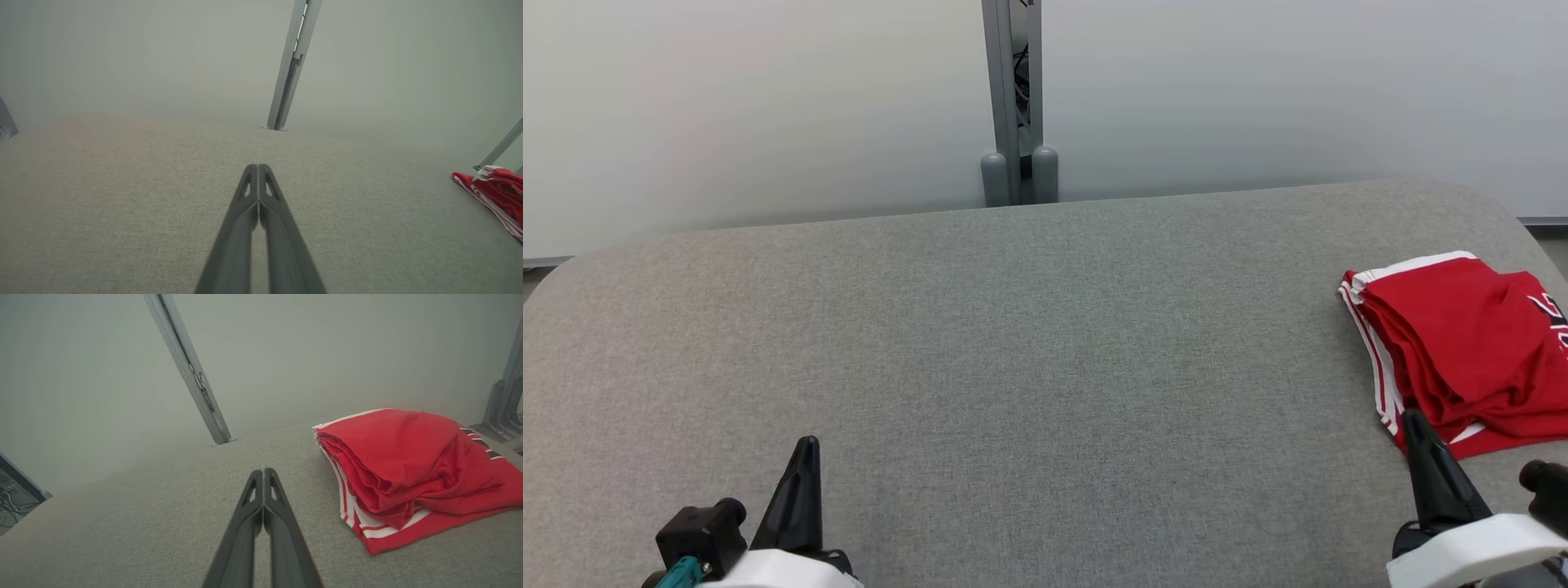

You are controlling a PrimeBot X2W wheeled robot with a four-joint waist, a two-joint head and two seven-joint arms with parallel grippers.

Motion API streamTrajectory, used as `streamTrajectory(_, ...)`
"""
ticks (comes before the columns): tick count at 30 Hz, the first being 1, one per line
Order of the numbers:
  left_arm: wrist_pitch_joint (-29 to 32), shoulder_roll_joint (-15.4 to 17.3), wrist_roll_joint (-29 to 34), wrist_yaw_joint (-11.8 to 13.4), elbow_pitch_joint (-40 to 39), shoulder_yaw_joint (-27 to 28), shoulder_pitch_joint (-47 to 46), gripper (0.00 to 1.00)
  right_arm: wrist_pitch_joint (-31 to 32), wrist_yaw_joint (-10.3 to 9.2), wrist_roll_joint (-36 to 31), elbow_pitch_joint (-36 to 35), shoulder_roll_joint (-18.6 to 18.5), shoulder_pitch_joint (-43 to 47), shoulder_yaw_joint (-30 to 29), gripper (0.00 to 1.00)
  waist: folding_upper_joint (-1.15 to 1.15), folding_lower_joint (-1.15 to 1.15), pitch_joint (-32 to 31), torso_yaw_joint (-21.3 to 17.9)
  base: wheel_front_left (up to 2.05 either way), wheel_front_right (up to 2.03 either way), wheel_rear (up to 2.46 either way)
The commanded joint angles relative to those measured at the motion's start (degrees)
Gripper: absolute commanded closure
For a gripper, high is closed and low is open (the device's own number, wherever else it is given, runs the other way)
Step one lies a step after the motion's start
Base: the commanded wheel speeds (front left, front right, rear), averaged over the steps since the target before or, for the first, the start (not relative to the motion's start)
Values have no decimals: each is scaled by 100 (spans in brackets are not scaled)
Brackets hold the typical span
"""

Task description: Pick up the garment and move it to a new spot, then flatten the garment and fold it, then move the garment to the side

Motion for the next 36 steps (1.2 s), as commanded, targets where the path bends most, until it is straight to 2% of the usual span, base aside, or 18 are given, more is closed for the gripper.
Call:
streamTrajectory(1, -40, -13, -252, -83, -39, 61, -241, 100, 116, 0, 293, 30, -102, -237, -115, 100, 0, 0, 3, 1, 0, 0, 0)
streamTrajectory(13, -91, -207, -1259, -388, 133, 123, -418, 100, 650, 0, 1409, 488, -217, -591, -524, 100, 0, 0, 22, 7, 0, 0, 0)
streamTrajectory(36, -164, -508, -2789, -853, 400, 214, -686, 100, 1481, 0, 3074, 1176, -373, -1127, -1175, 100, 0, 0, 56, 18, 0, 0, 0)
